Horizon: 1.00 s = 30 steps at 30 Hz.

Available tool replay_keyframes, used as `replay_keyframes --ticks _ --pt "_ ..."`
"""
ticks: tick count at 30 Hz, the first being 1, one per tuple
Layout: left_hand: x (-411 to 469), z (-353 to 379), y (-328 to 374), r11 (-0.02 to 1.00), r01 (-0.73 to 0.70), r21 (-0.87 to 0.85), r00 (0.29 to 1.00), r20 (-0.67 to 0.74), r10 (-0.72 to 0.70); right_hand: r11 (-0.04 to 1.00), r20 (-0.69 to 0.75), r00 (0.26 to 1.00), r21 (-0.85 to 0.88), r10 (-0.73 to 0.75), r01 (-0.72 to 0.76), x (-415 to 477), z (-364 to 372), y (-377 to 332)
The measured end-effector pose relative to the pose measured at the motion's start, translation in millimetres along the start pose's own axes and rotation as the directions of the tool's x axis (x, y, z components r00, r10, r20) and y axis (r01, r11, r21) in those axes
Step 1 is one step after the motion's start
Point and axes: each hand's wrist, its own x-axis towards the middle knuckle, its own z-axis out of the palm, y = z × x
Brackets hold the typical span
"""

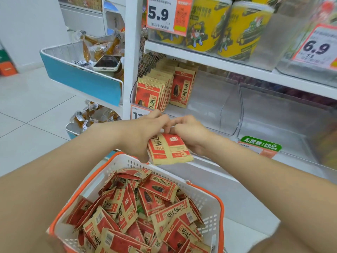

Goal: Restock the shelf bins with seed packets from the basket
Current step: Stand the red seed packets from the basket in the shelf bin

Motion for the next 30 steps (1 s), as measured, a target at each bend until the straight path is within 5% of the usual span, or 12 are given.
replay_keyframes --ticks 3,7,10,13,19,27,30 --pt "-3.2 -3.0 4.7 0.975 -0.078 -0.21 0.985 -0.166 0.043 0.993 0.021 1.0 0.118 -0.012 0.009 -5.2 -7.0 -8.5" --pt "-3.5 -13.7 16.9 0.841 -0.047 -0.54 0.91 -0.37 -0.186 0.98 0.113 0.989 0.185 -0.098 0.076 -13.9 -11.2 -14.6" --pt "-2.2 -15.0 23.4 0.674 0.011 -0.739 0.87 -0.325 -0.37 0.962 -0.147 0.959 0.088 -0.243 0.258 -9.8 -7.9 -15.0" --pt "0.5 -9.4 29.0 0.466 0.043 -0.884 0.83 -0.228 -0.509 0.885 -0.355 0.838 0.059 -0.414 0.462 -3.0 -4.7 -13.7" --pt "7.2 -0.1 33.4 0.151 -0.007 -0.989 0.809 -0.094 -0.581 0.863 -0.418 0.772 -0.061 -0.478 0.502 -2.2 3.6 -7.2" --pt "12.2 -0.9 44.5 -0.07 -0.207 -0.976 0.833 -0.138 -0.536 0.805 -0.39 0.799 0.2 -0.458 0.559 -8.8 9.0 -9.9" --pt "15.4 5.6 45.8 -0.103 -0.242 -0.965 0.813 -0.143 -0.564 0.786 -0.309 0.89 0.43 -0.335 0.445 -11.7 17.1 -10.6"
